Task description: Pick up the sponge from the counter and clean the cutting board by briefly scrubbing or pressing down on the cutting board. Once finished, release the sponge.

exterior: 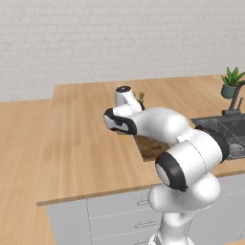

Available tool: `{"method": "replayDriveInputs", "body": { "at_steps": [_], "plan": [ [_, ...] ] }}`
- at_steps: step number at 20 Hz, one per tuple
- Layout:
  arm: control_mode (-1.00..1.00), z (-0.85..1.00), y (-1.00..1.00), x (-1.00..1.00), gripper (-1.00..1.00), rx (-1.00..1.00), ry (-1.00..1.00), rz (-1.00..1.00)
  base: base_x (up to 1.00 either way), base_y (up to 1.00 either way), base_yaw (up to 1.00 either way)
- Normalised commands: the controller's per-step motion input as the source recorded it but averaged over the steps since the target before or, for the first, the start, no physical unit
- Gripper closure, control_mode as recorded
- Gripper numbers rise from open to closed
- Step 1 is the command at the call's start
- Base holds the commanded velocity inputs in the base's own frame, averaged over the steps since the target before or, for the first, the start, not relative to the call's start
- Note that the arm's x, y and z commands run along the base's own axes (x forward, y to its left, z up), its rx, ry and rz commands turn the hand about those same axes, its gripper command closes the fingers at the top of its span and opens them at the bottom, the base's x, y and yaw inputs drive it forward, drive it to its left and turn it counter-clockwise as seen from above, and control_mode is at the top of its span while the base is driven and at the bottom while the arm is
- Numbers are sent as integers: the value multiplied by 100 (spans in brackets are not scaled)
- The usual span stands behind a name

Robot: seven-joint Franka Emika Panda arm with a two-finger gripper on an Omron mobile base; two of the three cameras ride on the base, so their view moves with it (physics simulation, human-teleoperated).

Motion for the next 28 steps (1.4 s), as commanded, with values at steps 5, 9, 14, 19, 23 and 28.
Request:
{"method": "replayDriveInputs", "body": {
  "at_steps": [5,9,14,19,23,28],
  "plan": [
    [-100,-93,5,0,100,1,18,-1,0,0,0],
    [-100,-66,0,0,100,0,3,-1,0,0,0],
    [-100,-31,4,5,100,0,0,0,0,0,0],
    [-100,-17,0,0,100,0,-8,0,0,0,0],
    [-100,-2,0,0,100,0,-6,0,0,0,0],
    [-100,0,0,0,100,0,0,0,0,0,0]
  ]
}}
